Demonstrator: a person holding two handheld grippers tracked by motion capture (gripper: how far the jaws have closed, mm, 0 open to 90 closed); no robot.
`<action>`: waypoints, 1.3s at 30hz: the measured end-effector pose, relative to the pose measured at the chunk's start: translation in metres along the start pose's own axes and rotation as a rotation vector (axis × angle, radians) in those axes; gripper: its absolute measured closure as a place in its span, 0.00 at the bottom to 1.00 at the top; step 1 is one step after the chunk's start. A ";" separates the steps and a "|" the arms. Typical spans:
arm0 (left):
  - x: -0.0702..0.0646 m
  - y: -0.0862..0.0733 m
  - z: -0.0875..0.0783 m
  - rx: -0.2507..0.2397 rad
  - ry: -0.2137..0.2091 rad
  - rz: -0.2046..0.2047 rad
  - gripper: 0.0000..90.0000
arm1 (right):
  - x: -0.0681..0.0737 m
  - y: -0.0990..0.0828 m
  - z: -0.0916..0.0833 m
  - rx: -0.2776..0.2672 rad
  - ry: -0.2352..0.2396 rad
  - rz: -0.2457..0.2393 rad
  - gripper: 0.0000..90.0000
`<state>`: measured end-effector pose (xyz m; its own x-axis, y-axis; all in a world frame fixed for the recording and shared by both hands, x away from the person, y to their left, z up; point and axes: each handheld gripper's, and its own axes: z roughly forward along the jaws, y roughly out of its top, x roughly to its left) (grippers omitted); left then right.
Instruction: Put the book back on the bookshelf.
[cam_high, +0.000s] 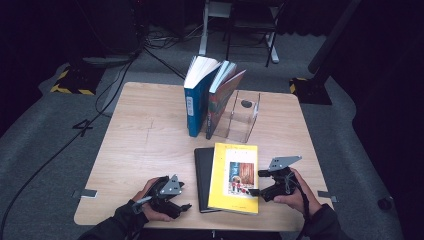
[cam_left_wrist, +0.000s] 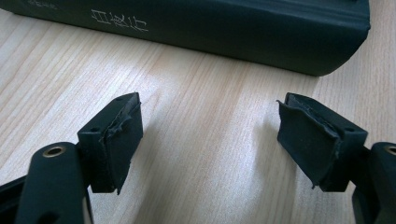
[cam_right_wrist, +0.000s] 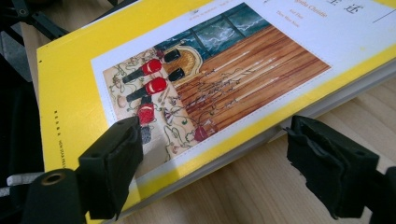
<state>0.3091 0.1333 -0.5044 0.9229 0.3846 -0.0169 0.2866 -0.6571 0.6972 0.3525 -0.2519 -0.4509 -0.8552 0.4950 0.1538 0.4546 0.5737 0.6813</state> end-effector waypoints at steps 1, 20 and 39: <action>0.000 0.000 0.000 -0.001 0.000 0.003 0.25 | 0.001 0.001 0.000 -0.002 -0.004 -0.007 0.21; 0.007 0.003 0.003 -0.003 0.012 -0.012 0.25 | 0.012 0.022 0.019 -0.035 -0.001 -0.044 0.29; 0.012 0.004 0.004 -0.005 0.039 -0.035 0.25 | 0.009 0.032 0.038 -0.145 0.042 -0.038 0.73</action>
<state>0.3226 0.1329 -0.5044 0.9014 0.4328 -0.0137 0.3176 -0.6395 0.7001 0.3686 -0.2040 -0.4543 -0.8821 0.4453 0.1539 0.3839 0.4899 0.7827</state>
